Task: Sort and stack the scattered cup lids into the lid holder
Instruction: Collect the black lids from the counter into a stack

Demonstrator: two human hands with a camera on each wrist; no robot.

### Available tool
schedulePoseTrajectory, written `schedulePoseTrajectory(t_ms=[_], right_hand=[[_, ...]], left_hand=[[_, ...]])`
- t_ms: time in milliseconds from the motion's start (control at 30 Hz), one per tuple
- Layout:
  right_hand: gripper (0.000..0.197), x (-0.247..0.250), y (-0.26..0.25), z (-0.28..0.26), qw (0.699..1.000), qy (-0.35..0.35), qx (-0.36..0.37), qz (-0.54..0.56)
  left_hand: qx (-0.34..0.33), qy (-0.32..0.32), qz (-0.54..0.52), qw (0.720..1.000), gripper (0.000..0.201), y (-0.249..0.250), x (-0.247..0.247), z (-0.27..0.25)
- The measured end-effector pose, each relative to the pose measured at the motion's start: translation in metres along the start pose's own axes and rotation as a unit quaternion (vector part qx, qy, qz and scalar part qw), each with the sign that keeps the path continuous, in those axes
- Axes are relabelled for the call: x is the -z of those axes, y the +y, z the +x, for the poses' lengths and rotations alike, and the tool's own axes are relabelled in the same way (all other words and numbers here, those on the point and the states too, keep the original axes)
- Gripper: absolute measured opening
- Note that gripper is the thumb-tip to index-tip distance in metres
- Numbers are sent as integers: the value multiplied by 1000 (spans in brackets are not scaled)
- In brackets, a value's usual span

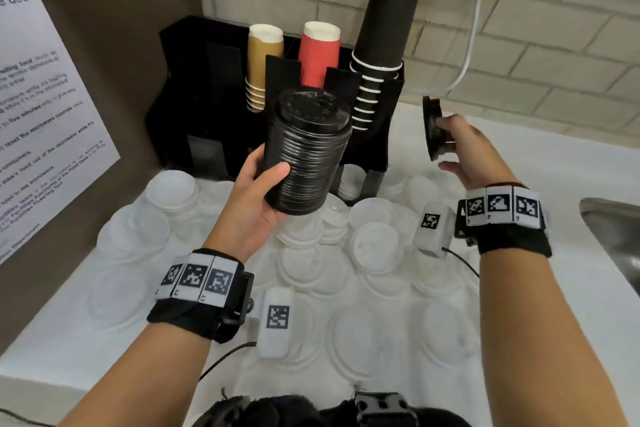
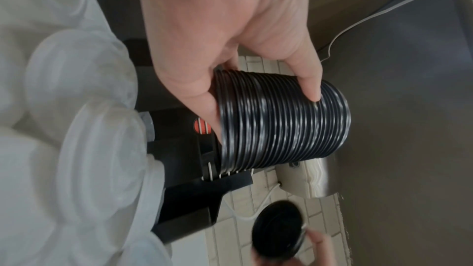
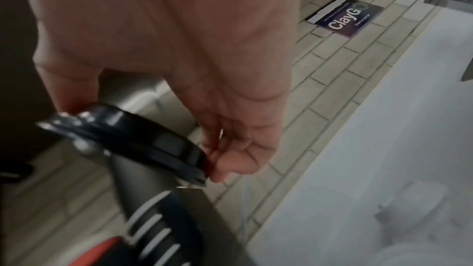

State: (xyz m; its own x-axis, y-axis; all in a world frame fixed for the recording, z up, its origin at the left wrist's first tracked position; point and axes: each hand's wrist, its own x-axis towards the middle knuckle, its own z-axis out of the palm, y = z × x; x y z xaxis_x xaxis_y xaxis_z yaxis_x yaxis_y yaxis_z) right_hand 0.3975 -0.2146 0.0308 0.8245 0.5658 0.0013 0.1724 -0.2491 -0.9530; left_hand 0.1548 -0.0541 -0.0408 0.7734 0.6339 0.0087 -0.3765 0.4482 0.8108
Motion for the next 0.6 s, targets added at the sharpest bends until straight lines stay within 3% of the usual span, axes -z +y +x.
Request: schedulePoseTrajectory(t_ms=[267,433,600], right_hand=[[46,-55,-23,-93,976,-52,192,89],[39,-71,-32,-112,964,-62,250,61],[34,-82,-39,-115,969,-43,245,14]], left_hand=[[25,-18,-6,1000,68,-7,-6,-15],[32,-17,5,999,70,-3,-3,-21],[36,-32,23,999,65,-1,7,-25]])
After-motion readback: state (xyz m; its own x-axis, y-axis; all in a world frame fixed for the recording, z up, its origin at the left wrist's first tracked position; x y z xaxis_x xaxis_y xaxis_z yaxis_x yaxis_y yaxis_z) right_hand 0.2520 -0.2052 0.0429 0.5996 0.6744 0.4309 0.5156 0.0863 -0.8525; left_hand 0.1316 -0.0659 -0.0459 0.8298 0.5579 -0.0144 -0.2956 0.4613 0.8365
